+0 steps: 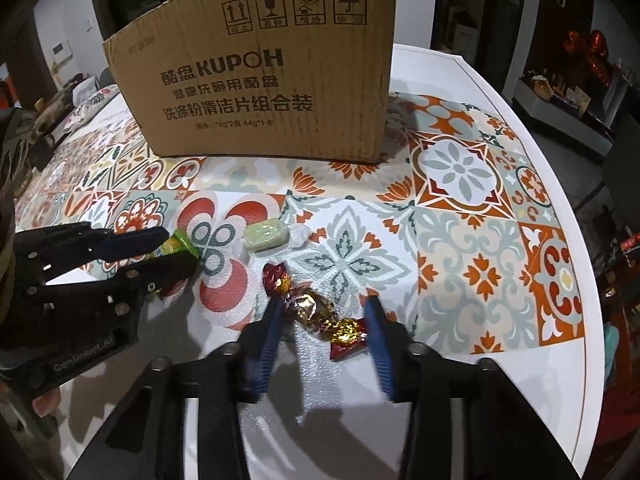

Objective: Organize snacks
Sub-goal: 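Grasp the green candy with the left gripper while the right grasps the gold-wrapped candies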

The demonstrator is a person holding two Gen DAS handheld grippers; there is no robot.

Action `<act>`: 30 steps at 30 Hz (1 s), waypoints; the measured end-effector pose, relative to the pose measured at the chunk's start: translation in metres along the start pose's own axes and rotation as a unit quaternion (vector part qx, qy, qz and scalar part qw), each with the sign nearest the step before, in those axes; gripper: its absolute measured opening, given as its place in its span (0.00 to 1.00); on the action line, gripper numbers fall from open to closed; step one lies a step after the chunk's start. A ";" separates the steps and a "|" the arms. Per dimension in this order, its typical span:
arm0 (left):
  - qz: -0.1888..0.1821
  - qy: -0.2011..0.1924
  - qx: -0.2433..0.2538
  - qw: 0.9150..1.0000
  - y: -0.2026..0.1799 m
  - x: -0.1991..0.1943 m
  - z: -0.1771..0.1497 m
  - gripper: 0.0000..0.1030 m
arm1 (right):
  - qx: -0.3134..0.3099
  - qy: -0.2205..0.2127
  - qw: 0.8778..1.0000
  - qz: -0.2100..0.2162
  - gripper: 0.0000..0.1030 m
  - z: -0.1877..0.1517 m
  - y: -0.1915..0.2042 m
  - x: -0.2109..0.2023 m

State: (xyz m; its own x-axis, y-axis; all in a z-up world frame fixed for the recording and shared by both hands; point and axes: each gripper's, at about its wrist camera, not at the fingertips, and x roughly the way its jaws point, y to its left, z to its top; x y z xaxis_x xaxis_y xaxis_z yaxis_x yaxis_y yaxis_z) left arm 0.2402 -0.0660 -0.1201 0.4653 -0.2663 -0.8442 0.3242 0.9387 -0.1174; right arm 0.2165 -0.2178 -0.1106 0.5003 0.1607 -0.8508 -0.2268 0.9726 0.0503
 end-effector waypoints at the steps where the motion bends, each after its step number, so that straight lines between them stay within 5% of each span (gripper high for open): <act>1: -0.002 -0.001 -0.003 1.000 0.000 -0.001 -0.001 0.24 | 0.000 -0.001 1.000 0.001 0.35 0.000 0.001 -0.001; 13: -0.022 -0.016 -0.024 0.999 0.000 -0.023 -0.004 0.23 | 0.000 -0.022 1.000 0.020 0.15 0.001 0.010 -0.018; 26: -0.032 -0.019 -0.026 0.999 -0.003 -0.031 -0.008 0.23 | 0.011 -0.004 0.999 0.051 0.17 -0.002 0.012 -0.013; 30: -0.032 -0.017 -0.027 0.999 -0.004 -0.029 -0.008 0.23 | 0.006 0.002 0.999 0.053 0.29 0.000 0.016 -0.009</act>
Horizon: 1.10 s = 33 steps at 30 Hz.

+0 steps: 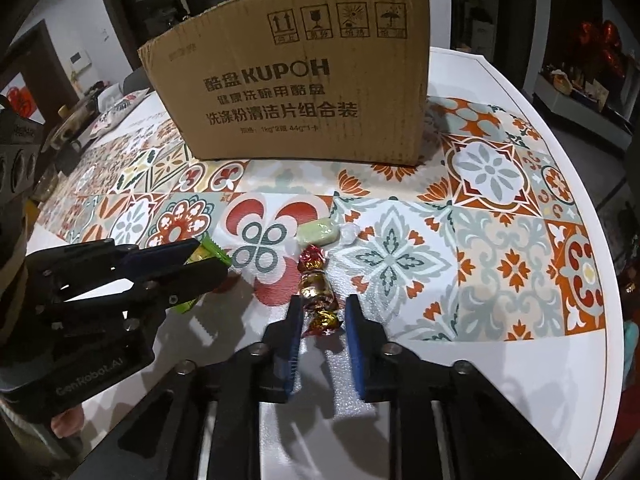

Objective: Organize snacks
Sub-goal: 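Grasp the green candy with the left gripper while the right grasps the gold-wrapped candies, then carry both candies over the box and open both grippers to drop them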

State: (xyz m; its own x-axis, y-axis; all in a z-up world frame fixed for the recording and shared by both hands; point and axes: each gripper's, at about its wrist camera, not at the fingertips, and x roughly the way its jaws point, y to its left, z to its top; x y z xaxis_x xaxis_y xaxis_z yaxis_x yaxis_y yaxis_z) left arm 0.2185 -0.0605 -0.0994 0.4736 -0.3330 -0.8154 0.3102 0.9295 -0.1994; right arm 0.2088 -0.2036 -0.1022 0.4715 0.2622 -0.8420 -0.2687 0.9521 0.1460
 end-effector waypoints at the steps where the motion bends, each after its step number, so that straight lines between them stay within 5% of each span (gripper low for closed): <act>1: 0.001 0.000 0.000 1.000 0.000 0.000 0.000 0.23 | -0.001 0.000 1.000 0.000 0.30 0.000 0.000 0.001; 8: 0.003 0.001 -0.006 1.000 0.003 0.002 -0.001 0.23 | -0.020 0.003 1.000 -0.010 0.30 0.006 0.009 0.011; 11: 0.004 0.001 -0.007 1.000 0.003 0.001 -0.002 0.23 | -0.025 0.001 1.000 -0.011 0.19 0.006 0.011 0.011; 17: 0.000 -0.010 -0.011 1.000 0.003 -0.011 -0.001 0.23 | -0.030 -0.026 0.999 -0.013 0.19 0.009 0.020 -0.004; 33: 0.024 -0.117 0.010 0.993 0.003 -0.094 0.046 0.23 | -0.021 -0.126 0.992 0.000 0.19 0.053 0.030 -0.076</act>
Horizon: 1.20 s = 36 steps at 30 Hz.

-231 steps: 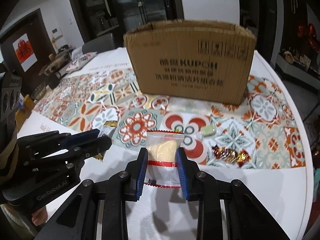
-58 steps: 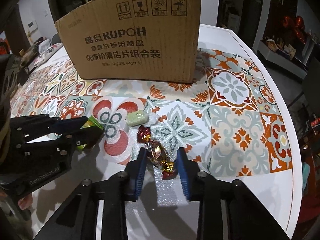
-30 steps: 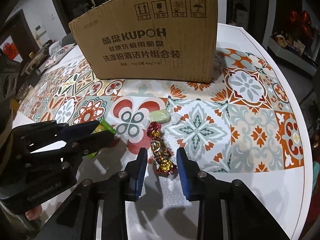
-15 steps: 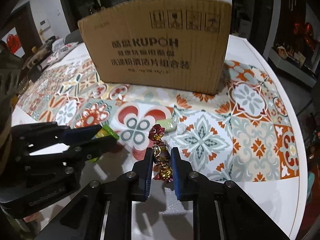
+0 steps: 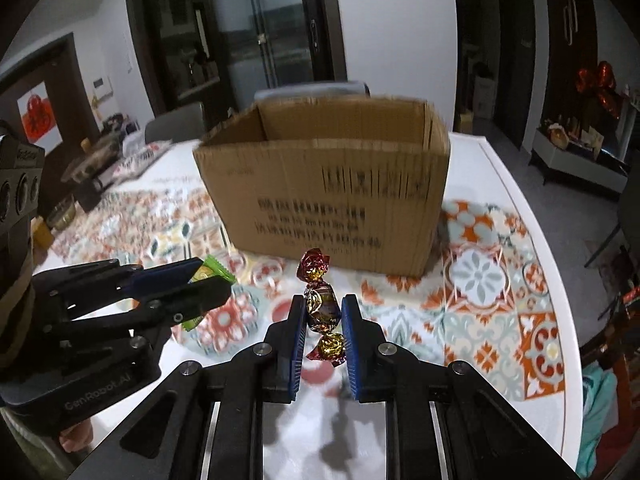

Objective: Organize snacks
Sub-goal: 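Carry both candies over the box and open both grippers to drop them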

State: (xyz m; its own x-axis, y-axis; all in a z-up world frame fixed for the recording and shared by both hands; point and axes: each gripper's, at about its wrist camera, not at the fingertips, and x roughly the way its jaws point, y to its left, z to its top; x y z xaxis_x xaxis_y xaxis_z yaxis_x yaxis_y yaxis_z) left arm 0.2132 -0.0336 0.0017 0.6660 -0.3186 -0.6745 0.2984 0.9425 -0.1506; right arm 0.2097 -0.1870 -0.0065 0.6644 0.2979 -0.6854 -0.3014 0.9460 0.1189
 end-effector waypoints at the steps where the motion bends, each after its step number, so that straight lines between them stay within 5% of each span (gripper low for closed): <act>1: 0.001 -0.006 0.002 1.000 0.001 -0.003 0.004 0.23 | -0.001 -0.007 1.000 0.001 0.19 0.005 0.002 -0.003; 16: 0.040 -0.081 0.030 0.995 0.009 -0.046 0.078 0.23 | -0.018 -0.086 0.996 -0.007 0.19 0.078 0.006 -0.036; 36: 0.049 -0.033 0.034 0.998 0.031 0.011 0.134 0.23 | -0.029 -0.068 0.997 -0.017 0.19 0.140 -0.007 0.001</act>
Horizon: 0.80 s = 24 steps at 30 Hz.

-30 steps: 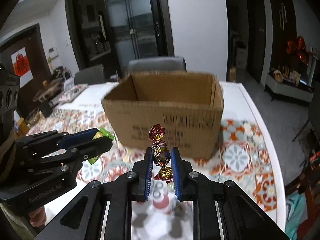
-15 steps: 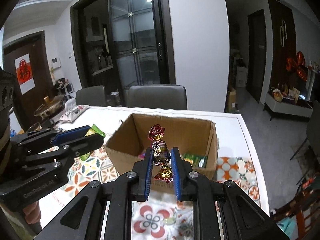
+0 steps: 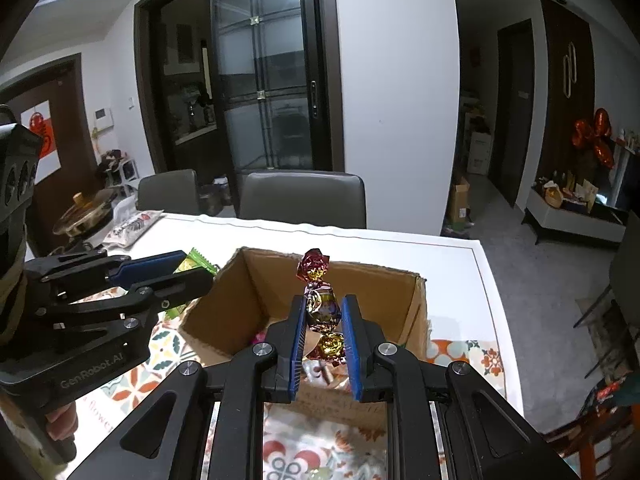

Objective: Organize snacks
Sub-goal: 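Carry both candies over the box and open both grippers to drop them, then move the right tool back to the pale green candy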

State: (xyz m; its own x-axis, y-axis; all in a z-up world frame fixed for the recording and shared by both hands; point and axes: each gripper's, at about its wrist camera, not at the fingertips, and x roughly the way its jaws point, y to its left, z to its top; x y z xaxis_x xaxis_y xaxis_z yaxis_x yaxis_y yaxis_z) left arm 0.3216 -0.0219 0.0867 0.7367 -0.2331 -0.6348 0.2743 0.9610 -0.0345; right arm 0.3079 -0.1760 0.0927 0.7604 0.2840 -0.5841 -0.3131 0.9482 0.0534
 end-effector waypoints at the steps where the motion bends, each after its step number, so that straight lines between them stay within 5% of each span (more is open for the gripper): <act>1: 0.000 0.004 0.000 1.000 0.000 0.004 0.001 0.23 | 0.001 0.006 1.000 0.002 0.19 0.001 -0.002 0.004; 10: 0.007 0.033 -0.006 0.999 0.003 0.036 0.005 0.25 | 0.016 0.047 0.999 0.005 0.19 -0.002 -0.015 0.038; 13: 0.016 0.036 -0.010 0.999 0.005 0.040 0.002 0.38 | 0.022 0.054 0.998 -0.004 0.20 -0.005 -0.019 0.045; 17: 0.033 0.028 -0.009 0.999 0.006 0.031 -0.009 0.44 | 0.010 0.042 0.999 -0.030 0.36 -0.013 -0.015 0.038; 24: 0.049 -0.004 -0.021 0.999 0.001 -0.003 -0.035 0.51 | 0.000 0.014 1.000 -0.026 0.47 -0.031 -0.002 0.009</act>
State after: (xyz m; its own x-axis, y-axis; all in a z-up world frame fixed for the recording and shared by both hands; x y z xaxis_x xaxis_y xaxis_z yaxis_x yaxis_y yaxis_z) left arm 0.2982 -0.0149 0.0613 0.7634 -0.1393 -0.6307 0.1751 0.9845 -0.0054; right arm 0.2978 -0.1799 0.0629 0.7596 0.2300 -0.6084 -0.2730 0.9617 0.0227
